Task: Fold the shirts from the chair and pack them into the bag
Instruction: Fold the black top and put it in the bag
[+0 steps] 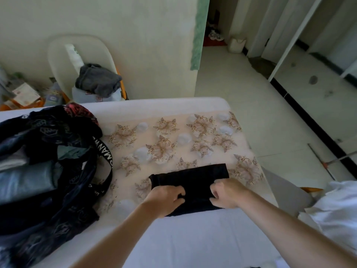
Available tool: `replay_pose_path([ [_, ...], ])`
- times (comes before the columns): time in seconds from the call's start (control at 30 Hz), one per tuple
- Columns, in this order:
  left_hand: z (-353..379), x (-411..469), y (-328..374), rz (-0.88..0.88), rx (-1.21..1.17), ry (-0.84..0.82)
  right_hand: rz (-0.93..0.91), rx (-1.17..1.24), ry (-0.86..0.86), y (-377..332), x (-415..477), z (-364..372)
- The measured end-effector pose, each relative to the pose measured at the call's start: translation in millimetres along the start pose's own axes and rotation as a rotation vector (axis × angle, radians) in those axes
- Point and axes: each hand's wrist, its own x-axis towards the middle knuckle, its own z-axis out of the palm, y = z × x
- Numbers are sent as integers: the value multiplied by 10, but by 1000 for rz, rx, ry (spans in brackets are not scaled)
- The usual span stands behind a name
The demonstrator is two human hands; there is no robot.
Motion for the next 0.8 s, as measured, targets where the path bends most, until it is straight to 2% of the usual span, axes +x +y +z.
replay_pose_path([
  [0.07,73,58,-14,32,67,264,-47,-76,301,-8,83,84],
  [0.1,122,78,-31,13,160,295,-69,-120,405,-9,125,130],
  [0.13,153,85,-26,-34,230,220,-76,-124,466,-12,157,172],
  [0.2,325,62,-63,-84,318,13,-88,-70,426,-13,209,240],
  [0.23,427,29,-95,-63,359,-7,-94,-45,358,-15,206,250],
  [0.37,605,-144,-284,70,453,56,-66,-48,134,-6,124,298],
  [0.43,572,-155,-397,174,524,89,-38,-11,83,7,70,397],
  [0.5,434,-92,-517,221,614,134,4,-34,106,1,26,490],
  [0.63,-46,70,-666,-27,665,99,84,-173,234,-119,-9,593],
  [0.7,-198,143,-538,-158,617,87,58,-78,261,-235,-16,562],
  [0.8,-73,180,-140,-182,398,202,50,68,204,-361,-16,460],
])
